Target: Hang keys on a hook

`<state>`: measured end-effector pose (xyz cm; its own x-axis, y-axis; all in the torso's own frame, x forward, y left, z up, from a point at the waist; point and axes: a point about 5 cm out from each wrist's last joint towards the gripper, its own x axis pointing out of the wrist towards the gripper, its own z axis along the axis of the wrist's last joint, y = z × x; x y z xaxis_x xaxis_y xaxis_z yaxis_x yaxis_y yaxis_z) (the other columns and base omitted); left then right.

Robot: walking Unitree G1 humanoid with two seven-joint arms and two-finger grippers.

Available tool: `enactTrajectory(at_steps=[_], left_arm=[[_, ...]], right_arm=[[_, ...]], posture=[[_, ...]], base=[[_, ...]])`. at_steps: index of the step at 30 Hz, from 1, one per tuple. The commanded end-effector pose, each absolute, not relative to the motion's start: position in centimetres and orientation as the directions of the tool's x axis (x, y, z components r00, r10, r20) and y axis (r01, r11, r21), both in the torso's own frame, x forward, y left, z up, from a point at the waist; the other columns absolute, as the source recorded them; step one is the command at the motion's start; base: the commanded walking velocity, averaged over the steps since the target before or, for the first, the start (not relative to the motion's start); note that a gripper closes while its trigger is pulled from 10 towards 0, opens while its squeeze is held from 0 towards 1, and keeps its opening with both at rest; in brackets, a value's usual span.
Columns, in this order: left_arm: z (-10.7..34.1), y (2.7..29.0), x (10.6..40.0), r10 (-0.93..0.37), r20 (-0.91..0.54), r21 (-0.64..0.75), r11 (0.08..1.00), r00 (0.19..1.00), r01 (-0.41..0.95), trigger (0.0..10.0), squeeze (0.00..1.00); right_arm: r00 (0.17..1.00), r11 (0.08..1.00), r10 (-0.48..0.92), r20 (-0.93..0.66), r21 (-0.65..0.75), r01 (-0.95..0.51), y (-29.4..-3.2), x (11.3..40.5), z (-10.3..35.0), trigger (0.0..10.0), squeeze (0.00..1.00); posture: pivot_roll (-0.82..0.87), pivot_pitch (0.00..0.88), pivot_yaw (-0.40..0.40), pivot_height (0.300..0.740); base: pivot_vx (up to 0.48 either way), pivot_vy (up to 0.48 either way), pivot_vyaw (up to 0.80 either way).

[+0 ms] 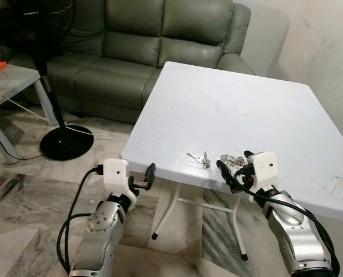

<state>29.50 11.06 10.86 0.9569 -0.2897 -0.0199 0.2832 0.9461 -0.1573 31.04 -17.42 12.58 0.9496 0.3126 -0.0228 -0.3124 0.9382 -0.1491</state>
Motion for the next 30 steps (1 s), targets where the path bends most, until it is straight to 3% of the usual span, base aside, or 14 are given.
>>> enactTrajectory(at_steps=[1,16,30], left_arm=[[11.3,10.4,29.3,-0.329,-0.007,-0.138,0.936,0.944,0.325,10.0,0.00],[11.4,9.0,28.6,-0.388,-0.011,-0.136,0.914,0.922,0.383,10.0,0.00],[11.2,8.0,27.0,-0.429,-0.025,-0.130,0.897,0.903,0.422,10.0,0.00]], right_arm=[[0.943,0.928,0.331,-0.022,-0.173,-0.330,-16.7,31.7,12.9,10.0,0.00],[0.888,0.871,0.452,-0.082,-0.172,-0.460,-13.7,35.6,12.8,10.0,0.00],[0.928,0.922,0.361,-0.089,-0.113,-0.370,-14.1,38.1,13.8,10.0,0.00]], posture=[[0.03,0.040,-0.098,0.740],[0.03,0.069,-0.092,0.740],[0.06,0.111,-0.114,0.740]], base=[[0.000,0.000,0.00],[0.000,0.000,0.00],[0.000,0.000,0.00]])
